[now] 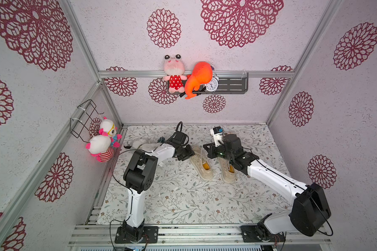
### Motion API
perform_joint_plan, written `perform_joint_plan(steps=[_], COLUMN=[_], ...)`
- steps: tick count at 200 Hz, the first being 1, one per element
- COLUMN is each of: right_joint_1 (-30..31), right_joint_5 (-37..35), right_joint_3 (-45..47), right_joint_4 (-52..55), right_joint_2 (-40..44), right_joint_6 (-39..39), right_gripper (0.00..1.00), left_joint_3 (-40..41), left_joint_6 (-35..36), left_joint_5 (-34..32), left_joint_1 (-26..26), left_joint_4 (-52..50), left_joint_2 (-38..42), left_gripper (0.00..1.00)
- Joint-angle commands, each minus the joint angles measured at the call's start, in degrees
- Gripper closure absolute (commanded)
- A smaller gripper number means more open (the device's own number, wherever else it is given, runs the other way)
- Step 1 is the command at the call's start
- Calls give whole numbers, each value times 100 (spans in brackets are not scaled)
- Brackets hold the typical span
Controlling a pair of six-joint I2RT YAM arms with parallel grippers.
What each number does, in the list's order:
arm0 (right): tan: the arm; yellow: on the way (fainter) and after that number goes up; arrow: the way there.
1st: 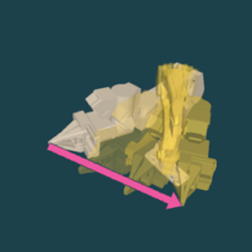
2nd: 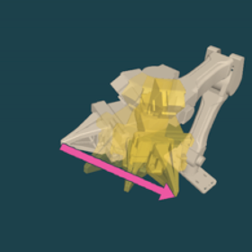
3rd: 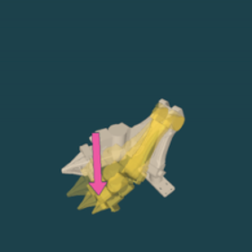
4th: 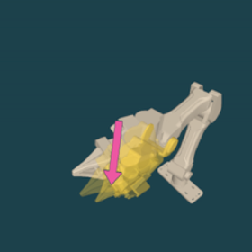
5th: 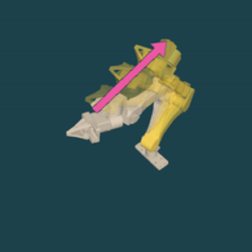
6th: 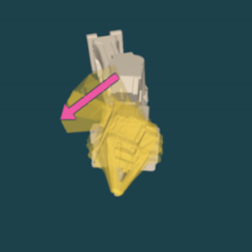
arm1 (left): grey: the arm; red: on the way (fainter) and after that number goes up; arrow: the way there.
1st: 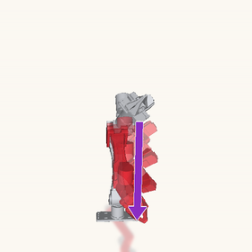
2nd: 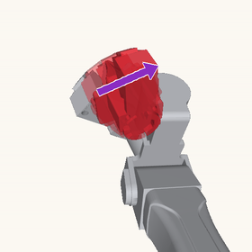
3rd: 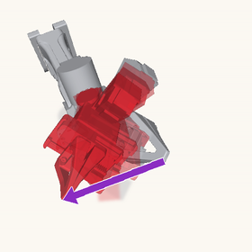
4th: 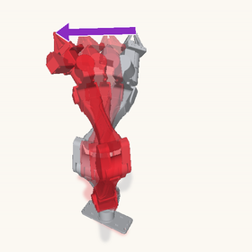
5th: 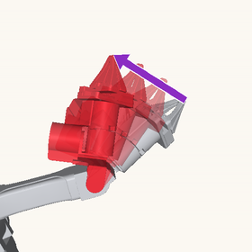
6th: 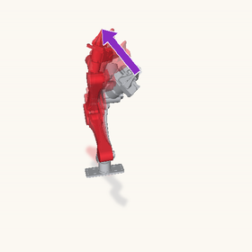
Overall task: Remove the insole from the shoe
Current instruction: Untie the shoelace on the shoe.
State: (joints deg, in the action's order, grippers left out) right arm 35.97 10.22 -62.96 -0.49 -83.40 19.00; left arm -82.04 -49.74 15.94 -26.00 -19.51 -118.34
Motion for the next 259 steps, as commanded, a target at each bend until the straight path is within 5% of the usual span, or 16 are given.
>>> perform_joint_plan(steps=[1,43,59,82,138,224,259], right_joint_1=[240,857,995,971,69,395,629], right_joint_5=[38,-315,-440,-498,-959,-1420,-2239], right_joint_3=[-334,-769,-923,-1030,-5,-293,-604], right_joint_4=[193,776,902,946,1301,1762,1735], right_joint_2=[-260,-1095,-1337,-1242,-73,-986,-1407], right_joint_6=[-380,-1188,-1242,-1046,-774,-2115,-2326], right_gripper=[100,100,69,56,56,56,57], left_joint_3=[255,1082,1185,1300,635,277,162], left_joint_6=[-176,-726,-706,-572,129,-225,-345], left_joint_5=[-791,-1888,-2025,-2090,-894,-805,-880], left_joint_1=[25,175,177,190,98,-26,-23], left_joint_4=[65,268,271,397,80,-248,-321], left_joint_2=[729,1679,1874,2056,1461,808,658], left_gripper=[53,54,54,54,49,49,50])
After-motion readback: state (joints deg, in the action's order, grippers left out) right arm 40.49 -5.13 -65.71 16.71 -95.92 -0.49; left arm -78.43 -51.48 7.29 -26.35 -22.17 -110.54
